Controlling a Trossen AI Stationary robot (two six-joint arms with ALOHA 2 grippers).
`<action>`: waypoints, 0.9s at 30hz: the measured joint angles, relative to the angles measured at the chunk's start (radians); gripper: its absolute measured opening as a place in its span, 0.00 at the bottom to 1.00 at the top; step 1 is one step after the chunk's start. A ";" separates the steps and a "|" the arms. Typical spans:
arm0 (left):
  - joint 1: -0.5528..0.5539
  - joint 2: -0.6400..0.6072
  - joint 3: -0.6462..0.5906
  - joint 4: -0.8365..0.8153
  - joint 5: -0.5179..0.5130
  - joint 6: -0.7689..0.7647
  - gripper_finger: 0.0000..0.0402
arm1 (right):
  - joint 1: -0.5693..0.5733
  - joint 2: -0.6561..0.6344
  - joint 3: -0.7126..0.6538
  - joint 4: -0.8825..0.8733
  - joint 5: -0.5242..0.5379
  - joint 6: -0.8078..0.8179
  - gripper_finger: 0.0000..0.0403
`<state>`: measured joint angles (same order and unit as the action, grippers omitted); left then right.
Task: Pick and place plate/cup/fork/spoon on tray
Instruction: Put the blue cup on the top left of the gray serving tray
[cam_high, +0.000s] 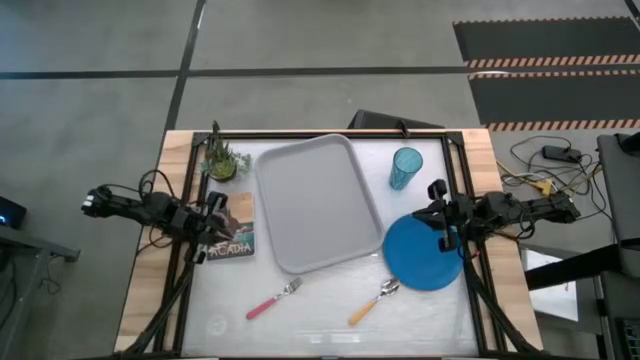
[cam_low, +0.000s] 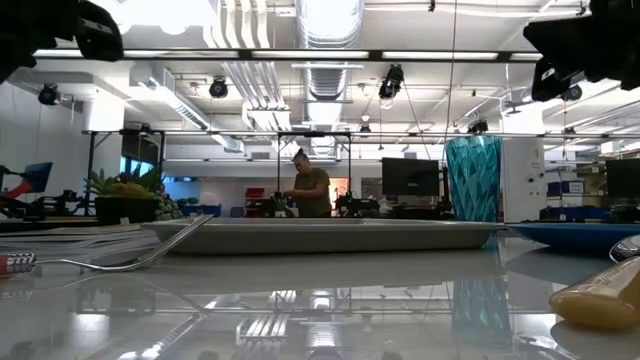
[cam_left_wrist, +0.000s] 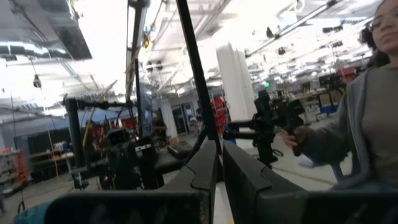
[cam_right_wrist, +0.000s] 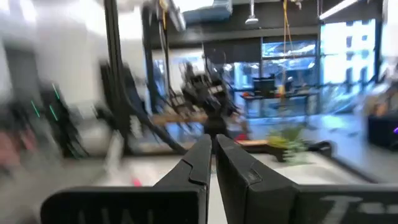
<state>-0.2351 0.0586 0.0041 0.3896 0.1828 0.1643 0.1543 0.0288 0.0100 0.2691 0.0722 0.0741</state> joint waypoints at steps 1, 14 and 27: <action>0.000 0.000 0.000 0.016 0.000 0.000 0.03 | 0.000 0.000 0.000 0.024 0.005 0.065 0.03; 0.000 -0.002 0.000 0.410 0.000 -0.001 0.03 | 0.000 0.000 0.000 0.073 0.008 0.160 0.03; 0.000 0.000 0.001 0.415 -0.001 0.000 0.03 | 0.000 0.008 0.009 0.094 0.133 0.140 0.03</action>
<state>-0.2352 0.0582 0.0055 0.8050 0.1814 0.1642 0.1547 0.0372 0.0193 0.3632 0.2050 0.2141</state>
